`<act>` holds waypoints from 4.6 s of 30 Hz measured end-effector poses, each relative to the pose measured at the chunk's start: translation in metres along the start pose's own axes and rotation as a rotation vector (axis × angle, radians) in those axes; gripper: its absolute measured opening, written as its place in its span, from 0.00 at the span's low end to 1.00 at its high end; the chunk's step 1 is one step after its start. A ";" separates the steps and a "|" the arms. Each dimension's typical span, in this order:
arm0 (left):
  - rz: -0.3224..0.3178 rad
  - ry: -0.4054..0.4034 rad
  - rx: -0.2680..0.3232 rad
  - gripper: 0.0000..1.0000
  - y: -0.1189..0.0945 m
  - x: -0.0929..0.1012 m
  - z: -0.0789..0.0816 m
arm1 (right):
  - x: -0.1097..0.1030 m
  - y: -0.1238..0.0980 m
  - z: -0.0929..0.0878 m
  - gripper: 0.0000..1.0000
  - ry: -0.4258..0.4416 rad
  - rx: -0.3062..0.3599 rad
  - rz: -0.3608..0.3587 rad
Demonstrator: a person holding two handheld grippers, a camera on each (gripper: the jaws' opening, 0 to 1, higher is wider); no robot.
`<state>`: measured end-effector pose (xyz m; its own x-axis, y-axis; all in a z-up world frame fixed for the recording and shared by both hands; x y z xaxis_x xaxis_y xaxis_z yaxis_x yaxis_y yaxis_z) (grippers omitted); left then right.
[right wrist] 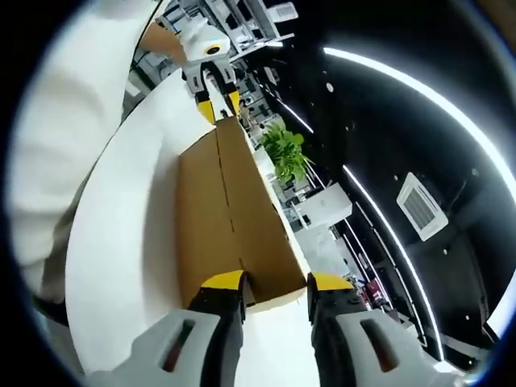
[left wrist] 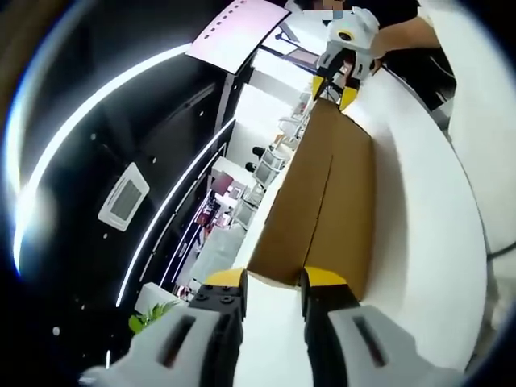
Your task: Operate the shoe box by opening the lid, removing the specified soft item, and placing it in the target area until the item is outside and the box remains undamaged.
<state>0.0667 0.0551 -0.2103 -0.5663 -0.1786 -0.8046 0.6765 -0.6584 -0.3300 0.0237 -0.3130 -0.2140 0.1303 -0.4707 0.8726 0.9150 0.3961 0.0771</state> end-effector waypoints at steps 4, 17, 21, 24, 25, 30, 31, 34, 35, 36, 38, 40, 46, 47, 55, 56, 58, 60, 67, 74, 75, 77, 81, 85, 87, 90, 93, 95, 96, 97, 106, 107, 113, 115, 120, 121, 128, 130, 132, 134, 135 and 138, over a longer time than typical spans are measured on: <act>0.018 -0.026 0.009 0.27 0.000 -0.001 0.001 | -0.001 -0.001 -0.002 0.30 0.029 0.000 -0.019; 0.098 -0.114 0.058 0.25 -0.001 -0.008 0.003 | 0.003 -0.001 0.004 0.31 0.141 -0.006 -0.167; 0.104 -0.116 0.061 0.24 0.001 -0.009 0.004 | 0.001 -0.001 0.003 0.31 0.167 0.001 -0.196; 0.108 -0.129 0.065 0.24 0.002 -0.009 0.005 | 0.001 0.001 0.005 0.31 0.172 0.006 -0.213; 0.100 -0.143 0.068 0.24 0.002 -0.010 0.004 | 0.000 0.002 0.004 0.31 0.177 0.008 -0.217; 0.108 -0.180 0.079 0.24 0.003 -0.011 0.004 | -0.002 0.001 0.000 0.28 0.217 -0.007 -0.241; 0.110 -0.183 0.083 0.24 0.003 -0.011 0.004 | -0.002 0.001 0.000 0.25 0.223 -0.010 -0.253; 0.124 -0.207 0.106 0.25 0.003 -0.014 0.005 | -0.002 0.003 0.000 0.24 0.259 -0.007 -0.271; 0.125 -0.214 0.109 0.25 0.004 -0.014 0.005 | -0.002 0.004 0.003 0.24 0.277 -0.005 -0.278; 0.131 -0.219 0.116 0.25 0.004 -0.015 0.005 | -0.002 0.005 0.003 0.24 0.285 -0.005 -0.281; 0.137 -0.234 0.126 0.25 0.004 -0.017 0.006 | -0.001 0.005 0.002 0.24 0.299 -0.005 -0.296; 0.141 -0.241 0.132 0.25 0.005 -0.018 0.007 | 0.000 0.006 0.002 0.24 0.313 -0.002 -0.311; 0.156 -0.273 0.154 0.26 0.006 -0.022 0.010 | -0.001 0.017 0.006 0.28 0.399 0.015 -0.385; 0.157 -0.273 0.154 0.26 0.006 -0.022 0.010 | -0.001 0.018 0.006 0.28 0.420 0.017 -0.392; 0.158 -0.291 0.176 0.27 0.006 -0.024 0.011 | -0.001 0.022 0.002 0.27 0.521 0.032 -0.434; 0.159 -0.288 0.176 0.28 0.007 -0.025 0.011 | -0.001 0.023 0.002 0.27 0.522 0.033 -0.436; 0.162 -0.294 0.183 0.28 0.008 -0.027 0.011 | -0.003 0.026 0.002 0.27 0.536 0.021 -0.441; 0.159 -0.326 0.197 0.28 0.009 -0.029 0.011 | -0.002 0.028 0.002 0.26 0.541 0.012 -0.461; 0.131 -0.381 0.252 0.34 0.008 -0.033 0.011 | 0.001 0.029 0.007 0.21 0.569 0.000 -0.514; 0.112 -0.338 0.247 0.39 0.009 -0.031 0.010 | 0.002 0.028 0.008 0.16 0.492 -0.034 -0.541; 0.102 -0.335 0.246 0.39 0.008 -0.031 0.009 | 0.002 0.028 0.008 0.16 0.495 -0.031 -0.538; 0.089 -0.331 0.243 0.39 0.007 -0.031 0.009 | 0.002 0.028 0.008 0.16 0.500 -0.031 -0.536; 0.064 -0.324 0.243 0.39 0.004 -0.030 0.009 | 0.004 0.033 0.002 0.18 0.558 -0.021 -0.519; 0.052 -0.310 0.235 0.37 0.002 -0.032 0.008 | 0.005 0.036 0.003 0.16 0.539 -0.013 -0.532; 0.033 -0.316 0.231 0.37 0.002 -0.033 0.008 | 0.007 0.036 0.003 0.09 0.545 -0.038 -0.555; 0.013 -0.315 0.226 0.37 0.001 -0.033 0.007 | 0.013 0.036 0.003 0.03 0.614 -0.061 -0.568; 0.000 -0.328 0.221 0.37 -0.001 -0.033 0.006 | 0.017 0.037 0.004 0.03 0.610 -0.087 -0.563; -0.006 -0.339 0.228 0.37 -0.002 -0.035 0.005 | 0.017 0.038 0.006 0.03 0.580 -0.106 -0.570; -0.023 -0.347 0.228 0.36 -0.003 -0.035 0.005 | 0.017 0.038 0.006 0.03 0.582 -0.107 -0.572; -0.026 -0.345 0.227 0.36 -0.003 -0.035 0.004 | 0.017 0.039 0.006 0.03 0.584 -0.108 -0.573; -0.171 -0.474 0.248 0.39 -0.005 -0.037 0.002 | 0.021 0.041 0.004 0.03 0.636 -0.108 -0.572; -0.157 -0.459 0.259 0.39 -0.005 -0.039 0.000 | 0.021 0.041 0.004 0.03 0.622 -0.115 -0.571; -0.200 -0.447 0.256 0.39 -0.005 -0.039 -0.001 | 0.022 0.042 0.006 0.04 0.582 -0.120 -0.572; -0.252 -0.459 0.241 0.40 -0.004 -0.038 -0.001 | 0.022 0.043 0.007 0.04 0.565 -0.126 -0.572; -0.335 -0.440 0.211 0.41 0.002 -0.035 -0.004 | 0.025 0.043 0.008 0.05 0.555 -0.141 -0.568; -0.345 -0.440 0.210 0.41 0.003 -0.035 -0.004 | 0.025 0.043 0.008 0.05 0.554 -0.141 -0.566; -0.543 -0.513 0.256 0.39 0.010 -0.039 0.000 | 0.028 0.045 0.008 0.03 0.589 -0.136 -0.559; -0.606 -0.437 0.191 0.39 0.018 -0.036 -0.008 | 0.029 0.046 0.008 0.04 0.550 -0.135 -0.565; -0.609 -0.394 0.197 0.33 0.022 -0.036 -0.010 | 0.031 0.046 0.009 0.04 0.479 -0.122 -0.563; -0.592 -0.444 0.202 0.32 0.024 -0.038 -0.008 | 0.031 0.047 0.007 0.04 0.501 -0.133 -0.559; -0.603 -0.469 0.212 0.31 0.025 -0.039 -0.006 | 0.031 0.047 0.008 0.04 0.559 -0.115 -0.552; -0.611 -0.415 0.177 0.29 0.028 -0.042 -0.003 | 0.035 0.047 0.008 0.08 0.736 -0.084 -0.511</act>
<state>0.1103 0.0466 -0.1875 -0.9704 0.0180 -0.2410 0.1200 -0.8297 -0.5451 0.0686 -0.3042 -0.1763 -0.1150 -0.9709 0.2101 0.9496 -0.0454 0.3102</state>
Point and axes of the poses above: the point that each gripper's makers call its tool centre point, and the gripper's own axes: y roughly forward along the fingers, x roughly to its right, z roughly out of its top, the point moved 10 cm from there along -y, roughly backward along the fingers, and after that the axes turned 12 degrees about -z, right-handed, at the moved point
